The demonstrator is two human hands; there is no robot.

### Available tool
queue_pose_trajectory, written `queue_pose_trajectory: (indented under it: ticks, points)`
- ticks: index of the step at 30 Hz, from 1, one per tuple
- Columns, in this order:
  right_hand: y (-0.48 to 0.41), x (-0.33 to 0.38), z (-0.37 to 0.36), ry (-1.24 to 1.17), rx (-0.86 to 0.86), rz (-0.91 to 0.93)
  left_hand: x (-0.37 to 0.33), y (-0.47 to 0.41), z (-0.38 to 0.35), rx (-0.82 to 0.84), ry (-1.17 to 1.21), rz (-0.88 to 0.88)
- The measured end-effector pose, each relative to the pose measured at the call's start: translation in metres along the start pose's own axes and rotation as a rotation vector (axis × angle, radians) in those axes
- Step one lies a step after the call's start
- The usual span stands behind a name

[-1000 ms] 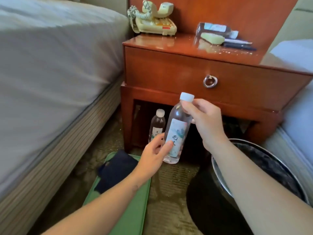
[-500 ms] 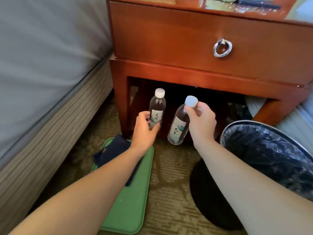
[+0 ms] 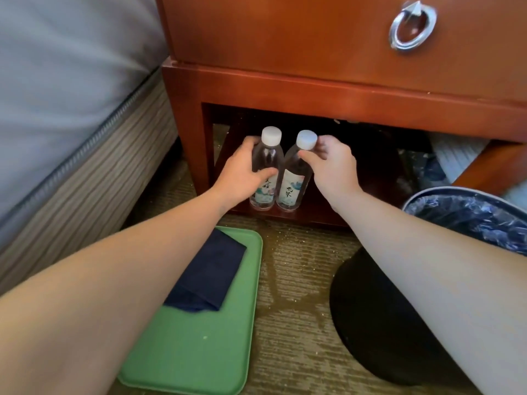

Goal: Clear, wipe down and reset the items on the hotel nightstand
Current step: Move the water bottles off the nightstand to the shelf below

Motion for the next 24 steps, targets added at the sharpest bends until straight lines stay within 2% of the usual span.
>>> queue_pose_trajectory:
  ticks: [10,17,24]
  points:
    - [-0.003,0.0,-0.001,0.008,0.117,0.085,0.003,-0.002,0.002,0.036,0.002,-0.048]
    - [-0.005,0.0,-0.002,0.033,0.212,0.041,0.005,0.002,-0.002,0.019,0.055,-0.015]
    - [0.013,0.002,0.005,0.096,0.259,-0.1,0.006,0.023,-0.001,0.024,0.006,0.062]
Point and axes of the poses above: each hand's wrist, its own y-axis away from the middle knuckle, its own z-axis out of the back of the hand, x = y × z, the point moved 7 cm from there along -y, towards the middle knuckle, and after that the axes turned 6 degrees about x, right-handed, at the moved point
